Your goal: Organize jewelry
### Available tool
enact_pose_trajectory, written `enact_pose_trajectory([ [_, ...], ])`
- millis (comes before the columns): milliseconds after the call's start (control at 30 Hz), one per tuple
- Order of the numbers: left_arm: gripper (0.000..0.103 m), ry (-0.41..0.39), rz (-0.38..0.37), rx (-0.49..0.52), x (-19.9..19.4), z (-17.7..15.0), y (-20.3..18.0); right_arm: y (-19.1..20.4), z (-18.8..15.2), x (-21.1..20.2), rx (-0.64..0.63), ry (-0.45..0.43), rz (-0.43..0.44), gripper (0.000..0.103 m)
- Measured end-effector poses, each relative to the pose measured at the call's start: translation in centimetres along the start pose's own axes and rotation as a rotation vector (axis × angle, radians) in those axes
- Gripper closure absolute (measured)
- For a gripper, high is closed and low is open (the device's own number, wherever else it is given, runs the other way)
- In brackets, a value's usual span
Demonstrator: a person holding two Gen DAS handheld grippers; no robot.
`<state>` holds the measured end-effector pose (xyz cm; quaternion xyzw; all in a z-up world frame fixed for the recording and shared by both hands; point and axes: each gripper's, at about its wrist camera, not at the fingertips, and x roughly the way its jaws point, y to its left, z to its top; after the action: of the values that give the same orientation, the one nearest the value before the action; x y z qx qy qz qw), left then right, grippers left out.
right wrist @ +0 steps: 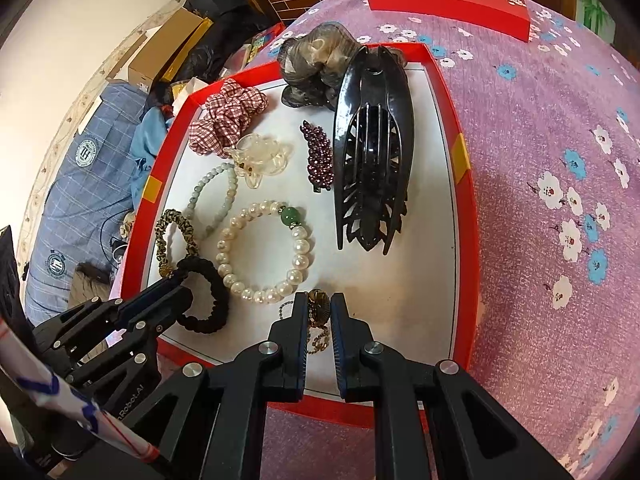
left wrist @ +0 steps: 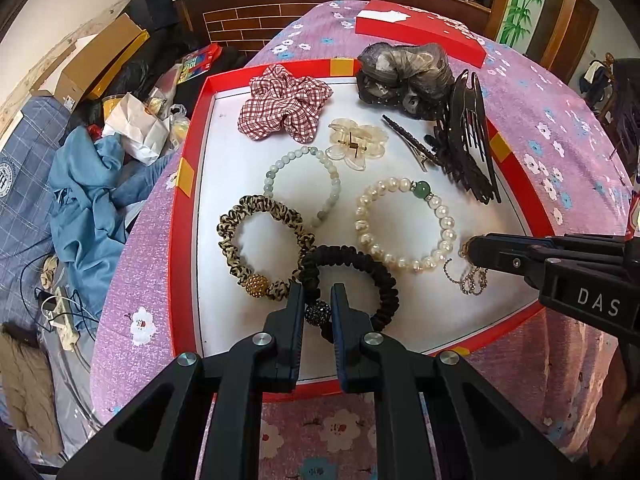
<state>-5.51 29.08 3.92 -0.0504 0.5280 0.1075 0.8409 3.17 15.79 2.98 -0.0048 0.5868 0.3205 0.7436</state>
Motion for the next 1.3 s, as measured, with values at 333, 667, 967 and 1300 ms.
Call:
enact_pose_trajectory([
  [333,0.09,-0.008,-0.01,-0.011,0.0,-0.1,0.2,0.4,-0.1,-0.3,-0.015,-0.002,-0.021,0.088],
  [667,0.054,-0.145,0.06,-0.101,-4.6,-0.8,2.2,3.3,-1.1,-5.1,-0.137,-0.152,-0.151,0.026],
  [967,0.027,-0.283,0.188,-0.197,-9.4,-3.8,3.5,5.0,-3.1,-8.5,-0.277,-0.256,-0.333,0.009],
  [1300,0.011,-0.316,0.283,-0.247,-11.9,-5.6,2.3,5.2,-6.1,-10.2,-0.366,-0.259,-0.379,0.008],
])
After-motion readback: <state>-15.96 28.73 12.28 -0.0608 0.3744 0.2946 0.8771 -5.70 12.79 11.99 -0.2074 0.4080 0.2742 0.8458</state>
